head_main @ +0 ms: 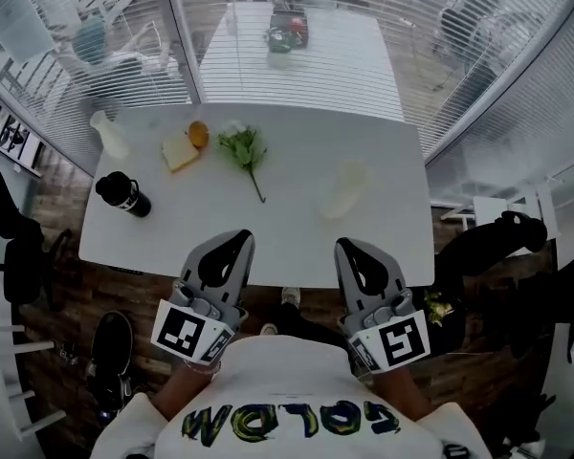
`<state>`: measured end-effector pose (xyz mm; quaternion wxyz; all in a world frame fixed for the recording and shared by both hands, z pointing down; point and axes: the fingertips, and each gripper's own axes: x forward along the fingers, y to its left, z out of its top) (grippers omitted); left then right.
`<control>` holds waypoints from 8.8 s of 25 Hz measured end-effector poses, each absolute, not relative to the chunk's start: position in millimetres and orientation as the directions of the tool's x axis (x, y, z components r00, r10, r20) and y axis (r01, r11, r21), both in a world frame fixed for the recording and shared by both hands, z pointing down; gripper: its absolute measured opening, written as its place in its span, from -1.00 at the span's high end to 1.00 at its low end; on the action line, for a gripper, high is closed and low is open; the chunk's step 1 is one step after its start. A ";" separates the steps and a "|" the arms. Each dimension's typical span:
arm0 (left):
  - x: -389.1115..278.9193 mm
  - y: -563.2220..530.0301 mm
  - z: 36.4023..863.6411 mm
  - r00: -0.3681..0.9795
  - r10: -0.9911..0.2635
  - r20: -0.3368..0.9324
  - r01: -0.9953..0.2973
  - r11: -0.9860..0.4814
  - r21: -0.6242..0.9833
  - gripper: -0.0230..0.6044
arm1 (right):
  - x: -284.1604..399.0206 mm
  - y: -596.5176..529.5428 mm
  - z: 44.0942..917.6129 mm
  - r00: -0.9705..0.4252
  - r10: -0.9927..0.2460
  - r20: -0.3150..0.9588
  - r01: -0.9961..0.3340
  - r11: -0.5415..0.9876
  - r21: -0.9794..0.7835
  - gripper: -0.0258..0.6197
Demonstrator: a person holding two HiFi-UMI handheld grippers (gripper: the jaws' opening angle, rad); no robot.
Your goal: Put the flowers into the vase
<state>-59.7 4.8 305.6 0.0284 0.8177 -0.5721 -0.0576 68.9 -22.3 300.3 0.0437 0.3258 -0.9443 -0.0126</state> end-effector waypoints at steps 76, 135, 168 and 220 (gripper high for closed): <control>-238.3 -189.6 501.5 0.311 -0.915 0.258 -0.937 -0.250 0.244 0.67 | -198.8 -280.0 616.2 -0.671 -0.386 0.634 -0.553 0.830 -0.080 0.26; -180.1 -245.6 398.0 0.567 -0.817 -0.103 -0.582 -0.486 0.652 0.24 | -139.0 -237.4 382.3 -0.828 -0.479 0.292 -0.520 0.850 -0.079 0.84; 17.4 -287.7 262.3 0.795 -0.552 -0.252 -0.461 -0.820 0.339 0.65 | 44.3 -264.8 280.9 -0.720 -0.678 0.150 -0.677 0.733 0.063 0.78; 75.8 -244.1 356.4 0.811 -0.583 -0.055 -0.576 -0.811 0.100 0.64 | 107.5 -223.8 369.8 -0.666 -0.741 0.088 -0.731 0.671 0.121 0.63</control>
